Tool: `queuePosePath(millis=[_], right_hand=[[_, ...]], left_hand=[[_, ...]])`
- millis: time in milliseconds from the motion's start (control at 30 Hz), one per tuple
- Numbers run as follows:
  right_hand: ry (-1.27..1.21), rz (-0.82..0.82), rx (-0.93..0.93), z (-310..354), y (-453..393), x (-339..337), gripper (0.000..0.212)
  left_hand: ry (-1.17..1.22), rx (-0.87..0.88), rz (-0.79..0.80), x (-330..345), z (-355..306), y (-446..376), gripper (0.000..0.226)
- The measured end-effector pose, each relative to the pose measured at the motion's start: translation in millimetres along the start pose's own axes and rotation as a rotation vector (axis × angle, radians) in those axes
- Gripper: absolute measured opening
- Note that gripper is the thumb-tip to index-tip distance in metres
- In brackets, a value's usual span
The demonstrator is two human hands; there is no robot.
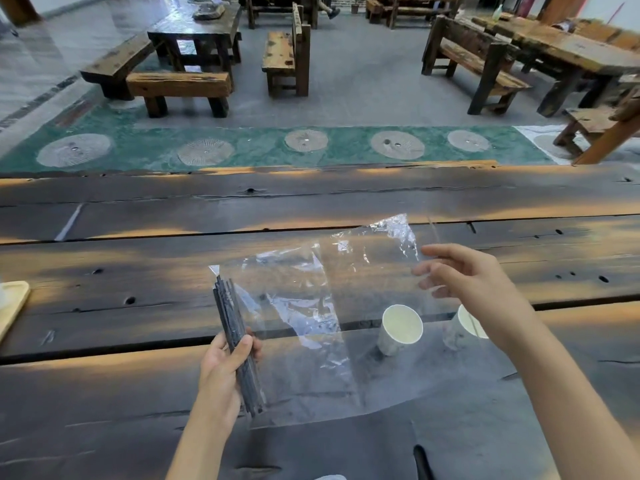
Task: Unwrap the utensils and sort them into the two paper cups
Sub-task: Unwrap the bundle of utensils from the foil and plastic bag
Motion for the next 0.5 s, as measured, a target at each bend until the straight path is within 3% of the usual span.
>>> queuePosePath(millis=[133,267,400,500], right_hand=[[-0.009,-0.058,0.077,-13,-3,-1,0.015],[-0.003,-0.077,0.106,-22,-4,1,0.013],[-0.050,-0.092,0.126,-32,-5,1,0.011],[-0.081,-0.084,0.130,-36,-4,0,0.013]], left_hand=[[-0.055,0.043,0.006,4,-8,3,0.063],[-0.069,0.078,-0.010,4,-13,5,0.061],[-0.099,0.091,-0.009,1,-16,7,0.074],[-0.108,0.084,-0.008,0,-15,8,0.054]])
Point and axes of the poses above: each hand's wrist, its own y-axis away from the middle knuckle, its own x-axis out of the palm, z = x × y, the point moved 10 cm from there along -y, towards the middle knuckle, and after that the axes turned 5 degrees about z, right-handed, at the moved point
